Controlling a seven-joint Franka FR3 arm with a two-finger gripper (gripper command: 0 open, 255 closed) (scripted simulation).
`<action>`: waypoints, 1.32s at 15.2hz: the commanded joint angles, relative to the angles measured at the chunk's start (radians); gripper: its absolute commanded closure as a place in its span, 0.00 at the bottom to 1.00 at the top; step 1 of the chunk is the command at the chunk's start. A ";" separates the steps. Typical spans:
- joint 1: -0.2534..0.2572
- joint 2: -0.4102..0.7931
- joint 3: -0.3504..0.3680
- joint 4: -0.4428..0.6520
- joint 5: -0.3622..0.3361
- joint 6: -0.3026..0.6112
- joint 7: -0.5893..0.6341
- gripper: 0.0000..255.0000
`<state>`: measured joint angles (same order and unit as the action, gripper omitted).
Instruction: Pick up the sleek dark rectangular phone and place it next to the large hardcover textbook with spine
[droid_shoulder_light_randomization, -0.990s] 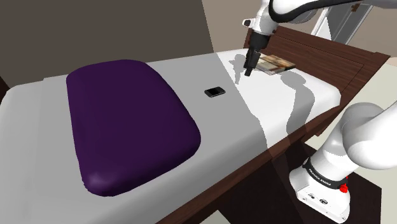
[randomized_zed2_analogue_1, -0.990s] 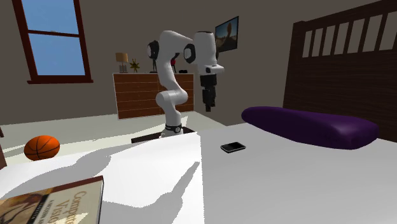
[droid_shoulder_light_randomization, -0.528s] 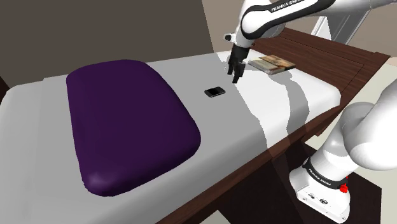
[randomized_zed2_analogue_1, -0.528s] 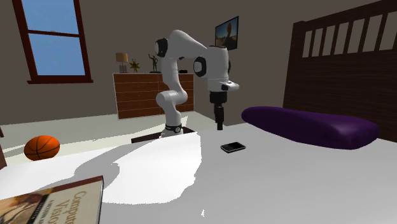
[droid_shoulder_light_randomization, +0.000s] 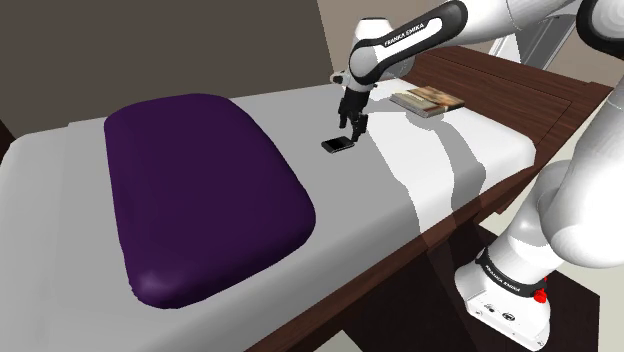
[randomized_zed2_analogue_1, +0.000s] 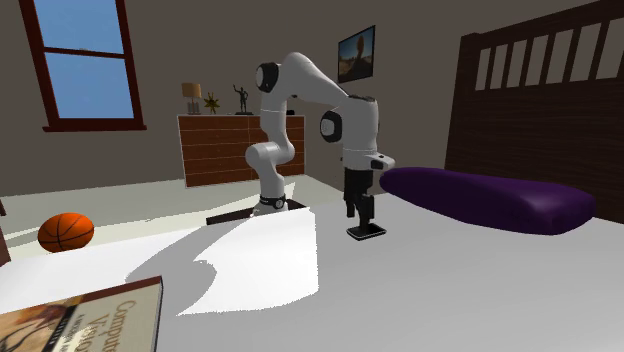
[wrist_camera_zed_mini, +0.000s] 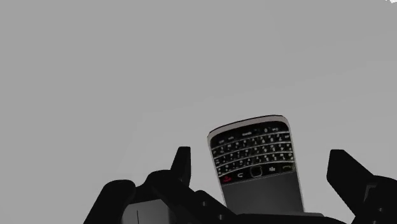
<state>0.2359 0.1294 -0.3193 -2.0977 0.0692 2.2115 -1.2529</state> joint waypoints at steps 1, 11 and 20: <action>-0.001 0.016 0.002 -0.011 0.006 0.026 -0.008 0.00; -0.003 0.044 0.005 -0.028 0.020 0.070 -0.017 0.00; -0.003 0.044 0.005 -0.028 0.020 0.070 -0.017 1.00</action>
<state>0.2332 0.1733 -0.3143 -2.1259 0.0889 2.2812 -1.2703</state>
